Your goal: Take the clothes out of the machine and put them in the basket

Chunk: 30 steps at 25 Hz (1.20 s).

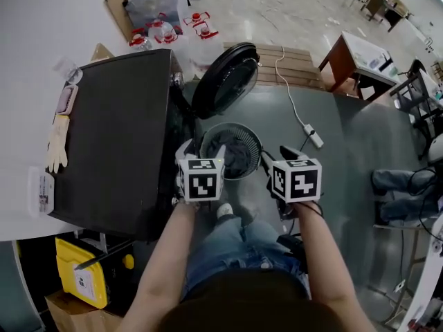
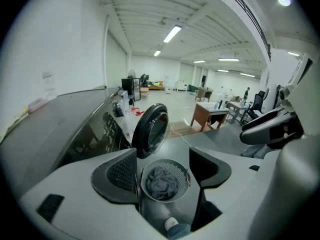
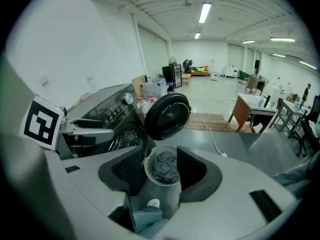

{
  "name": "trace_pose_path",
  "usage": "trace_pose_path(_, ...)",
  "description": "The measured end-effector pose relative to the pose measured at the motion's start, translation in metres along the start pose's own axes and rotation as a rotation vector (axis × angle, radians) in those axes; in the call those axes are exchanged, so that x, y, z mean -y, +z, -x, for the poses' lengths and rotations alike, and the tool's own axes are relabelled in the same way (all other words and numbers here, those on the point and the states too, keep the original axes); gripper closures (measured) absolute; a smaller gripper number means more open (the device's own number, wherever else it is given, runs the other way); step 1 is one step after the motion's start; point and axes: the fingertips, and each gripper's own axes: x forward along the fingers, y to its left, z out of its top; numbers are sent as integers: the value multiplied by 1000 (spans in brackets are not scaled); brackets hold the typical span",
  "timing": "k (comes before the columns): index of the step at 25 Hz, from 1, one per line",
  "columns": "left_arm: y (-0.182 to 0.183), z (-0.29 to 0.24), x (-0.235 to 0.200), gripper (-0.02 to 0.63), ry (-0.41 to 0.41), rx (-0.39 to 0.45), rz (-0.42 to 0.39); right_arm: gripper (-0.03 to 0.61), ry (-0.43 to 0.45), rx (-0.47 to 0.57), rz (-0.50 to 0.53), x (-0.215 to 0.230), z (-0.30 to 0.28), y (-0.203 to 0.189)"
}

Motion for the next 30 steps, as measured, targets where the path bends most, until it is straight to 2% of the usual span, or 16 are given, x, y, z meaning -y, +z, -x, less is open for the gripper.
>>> trace_pose_path(12, -1, 51, 25, 288, 85, 85, 33, 360, 61, 68, 22, 15, 47, -23)
trace_pose_path(21, -10, 119, 90, 296, 158, 203, 49, 360, 127, 148, 89, 41, 124, -59)
trace_pose_path(26, -21, 157, 129, 296, 190, 250, 44, 360, 160, 167, 165, 50, 165, -83)
trace_pose_path(30, -31, 181, 151, 296, 211, 271, 42, 360, 193, 203, 181, 55, 188, -93)
